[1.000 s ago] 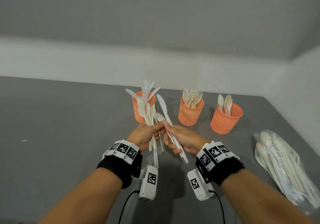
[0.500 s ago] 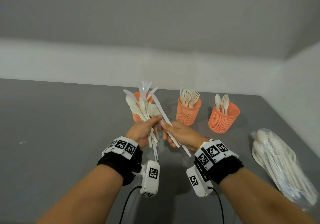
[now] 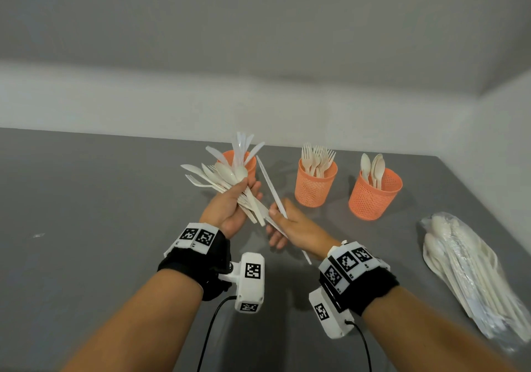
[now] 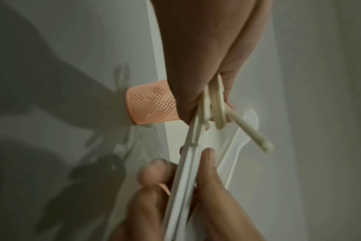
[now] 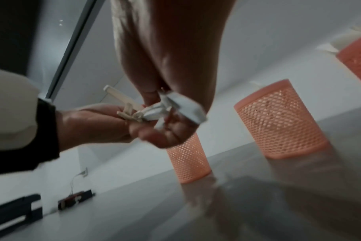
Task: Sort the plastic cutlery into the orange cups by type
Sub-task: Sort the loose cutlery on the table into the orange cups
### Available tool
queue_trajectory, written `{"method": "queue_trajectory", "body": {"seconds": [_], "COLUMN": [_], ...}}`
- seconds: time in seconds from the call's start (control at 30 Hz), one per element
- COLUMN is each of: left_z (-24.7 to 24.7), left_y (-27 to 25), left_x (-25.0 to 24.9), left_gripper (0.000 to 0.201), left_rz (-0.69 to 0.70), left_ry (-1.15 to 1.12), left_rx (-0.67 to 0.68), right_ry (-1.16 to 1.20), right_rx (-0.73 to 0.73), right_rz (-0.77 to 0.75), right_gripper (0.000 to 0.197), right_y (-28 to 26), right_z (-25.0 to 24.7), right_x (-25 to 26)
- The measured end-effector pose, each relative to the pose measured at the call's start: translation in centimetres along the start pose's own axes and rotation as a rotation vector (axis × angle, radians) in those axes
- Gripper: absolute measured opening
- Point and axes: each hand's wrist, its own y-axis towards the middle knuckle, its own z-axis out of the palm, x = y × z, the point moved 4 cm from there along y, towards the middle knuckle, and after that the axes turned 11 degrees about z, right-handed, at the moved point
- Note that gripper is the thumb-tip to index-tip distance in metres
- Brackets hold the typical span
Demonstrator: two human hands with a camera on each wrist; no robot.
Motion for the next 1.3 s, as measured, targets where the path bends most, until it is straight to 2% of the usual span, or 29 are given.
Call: {"method": "queue_trajectory", "body": {"seconds": [0.13, 0.23, 0.33, 0.4, 0.53, 0.63, 0.73, 0.83, 0.87, 0.93, 1.03, 1.1, 1.2, 1.3], "left_z": [-0.3, -1.0, -2.1, -2.0, -0.7, -1.1, -2.7, -3.4, -3.5, -3.5, -3.6, -3.7, -4.1, -4.6], "left_y": [-0.1, 0.1, 0.8, 0.7, 0.2, 0.3, 0.7, 0.2, 0.1, -0.2, -0.3, -0.4, -0.5, -0.4], "left_x": [-1.0, -2.7, -3.7, -3.4, -2.0, -3.2, -5.3, -5.9, -5.8, -5.1, -4.5, -4.3, -4.3, -4.6], "left_gripper": [0.017, 0.024, 0.024, 0.023, 0.028, 0.028, 0.023, 0.023, 0.024, 0.021, 0.018, 0.017, 0.016, 0.014], "left_rz": [0.042, 0.079, 0.116, 0.116, 0.112, 0.197, 0.282, 0.285, 0.268, 0.224, 0.171, 0.136, 0.092, 0.054], "left_ry": [-0.053, -0.116, -0.156, -0.114, 0.058, 0.124, 0.103, 0.202, 0.253, 0.348, 0.398, 0.387, 0.389, 0.423], "left_rx": [0.008, -0.014, -0.078, -0.060, 0.085, 0.081, -0.006, 0.017, 0.050, 0.116, 0.202, 0.231, 0.243, 0.256], "right_ry": [0.233, 0.208, 0.135, 0.123, 0.161, 0.117, 0.097, 0.303, 0.397, 0.511, 0.496, 0.494, 0.474, 0.393], "right_rx": [0.139, 0.140, 0.143, 0.182, 0.314, 0.355, 0.263, 0.118, 0.061, -0.066, -0.206, -0.281, -0.395, -0.375], "right_rz": [0.048, 0.084, 0.132, 0.136, 0.108, 0.116, 0.185, 0.205, 0.162, 0.007, -0.277, -0.395, -0.448, -0.348], "right_gripper": [0.012, 0.017, 0.029, 0.035, 0.016, 0.023, 0.027, 0.012, 0.007, 0.014, 0.015, 0.016, 0.015, 0.012], "right_y": [-0.2, -0.3, 0.0, 0.4, 0.8, 0.8, 1.5, 3.1, 3.8, 5.5, 7.7, 9.0, 11.1, 13.8], "right_z": [0.2, -0.8, -1.3, -0.6, 1.6, 1.0, -0.8, -2.6, -3.2, -4.3, -5.0, -4.8, -3.8, -1.9], "right_x": [0.1, -0.6, -1.8, -1.8, -0.4, -0.7, -2.4, -1.3, 0.0, 3.6, 9.0, 11.3, 12.4, 11.3]}}
